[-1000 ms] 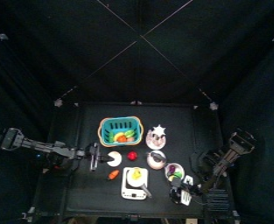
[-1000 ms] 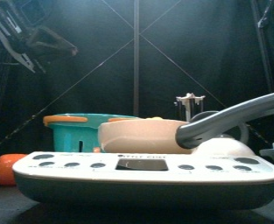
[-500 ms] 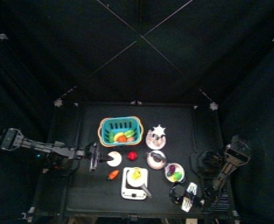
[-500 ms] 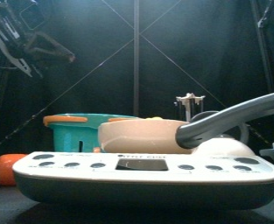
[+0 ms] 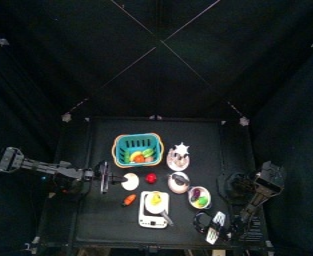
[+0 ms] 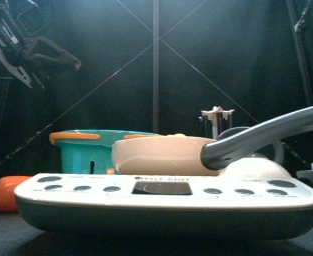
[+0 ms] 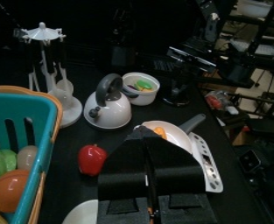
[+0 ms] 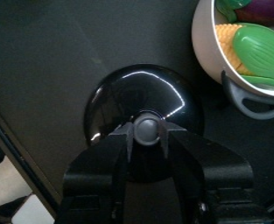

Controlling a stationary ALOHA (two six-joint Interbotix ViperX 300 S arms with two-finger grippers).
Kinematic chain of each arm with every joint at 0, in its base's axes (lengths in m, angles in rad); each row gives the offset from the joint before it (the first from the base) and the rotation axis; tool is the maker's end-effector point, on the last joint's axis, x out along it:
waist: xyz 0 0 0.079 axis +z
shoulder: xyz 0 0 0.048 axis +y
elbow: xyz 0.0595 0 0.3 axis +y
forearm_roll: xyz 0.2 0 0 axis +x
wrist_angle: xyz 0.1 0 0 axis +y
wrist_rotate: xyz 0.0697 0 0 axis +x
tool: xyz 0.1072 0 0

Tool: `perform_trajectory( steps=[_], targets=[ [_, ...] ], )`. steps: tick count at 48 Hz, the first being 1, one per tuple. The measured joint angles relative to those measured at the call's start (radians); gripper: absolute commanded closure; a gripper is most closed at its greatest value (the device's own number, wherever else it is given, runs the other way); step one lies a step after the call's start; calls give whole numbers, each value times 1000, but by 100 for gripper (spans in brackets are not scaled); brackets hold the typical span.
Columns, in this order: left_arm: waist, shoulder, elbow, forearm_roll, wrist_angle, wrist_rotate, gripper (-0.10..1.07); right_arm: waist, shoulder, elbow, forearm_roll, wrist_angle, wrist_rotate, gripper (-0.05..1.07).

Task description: Grab pot lid

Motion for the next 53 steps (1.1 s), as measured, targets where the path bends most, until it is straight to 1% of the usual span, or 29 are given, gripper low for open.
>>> perform_trajectory(
  steps=[4,11,20,41,53],
  targets=[
    [0,-11,5,-17,0,0,101,0,2,0,6,0,0,30],
    [0,-14,14,-37,0,0,101,0,6,0,5,-9,0,25],
    [-3,-14,15,-38,2,0,101,2,8,2,6,-15,0,19],
    [-5,-15,15,-40,0,0,101,2,12,3,9,-2,0,19],
    [-5,-14,15,-48,0,0,101,11,12,5,15,57,0,19]
  ],
)
